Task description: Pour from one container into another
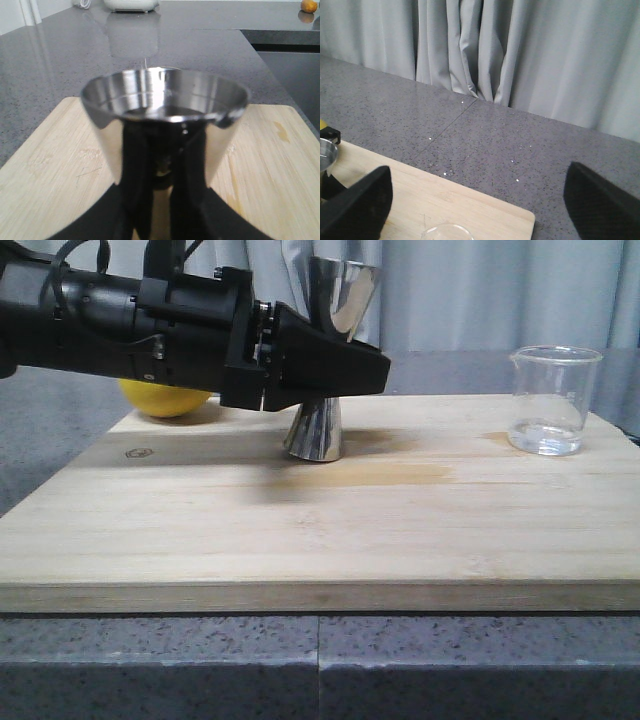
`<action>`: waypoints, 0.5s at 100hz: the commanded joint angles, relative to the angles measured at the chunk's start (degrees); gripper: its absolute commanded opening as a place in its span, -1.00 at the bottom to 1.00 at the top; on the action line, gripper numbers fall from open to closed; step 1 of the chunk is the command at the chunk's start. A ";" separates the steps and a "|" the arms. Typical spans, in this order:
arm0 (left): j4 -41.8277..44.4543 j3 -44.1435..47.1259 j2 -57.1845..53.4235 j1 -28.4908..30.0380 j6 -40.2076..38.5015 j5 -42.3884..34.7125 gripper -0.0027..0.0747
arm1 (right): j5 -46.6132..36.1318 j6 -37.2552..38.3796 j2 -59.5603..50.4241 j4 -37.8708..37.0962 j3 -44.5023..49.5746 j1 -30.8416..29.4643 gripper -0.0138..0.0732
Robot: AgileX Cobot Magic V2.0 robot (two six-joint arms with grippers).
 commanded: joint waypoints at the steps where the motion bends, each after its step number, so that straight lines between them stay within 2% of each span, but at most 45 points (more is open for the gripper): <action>1: -4.21 -1.17 -2.17 0.13 0.14 6.30 -0.67 | -4.68 0.22 -0.64 -0.67 -2.17 -0.39 0.76; 50: -4.21 -1.17 -2.17 0.13 0.14 6.30 -0.65 | -2.80 0.22 -0.52 -1.32 -2.17 -0.39 0.76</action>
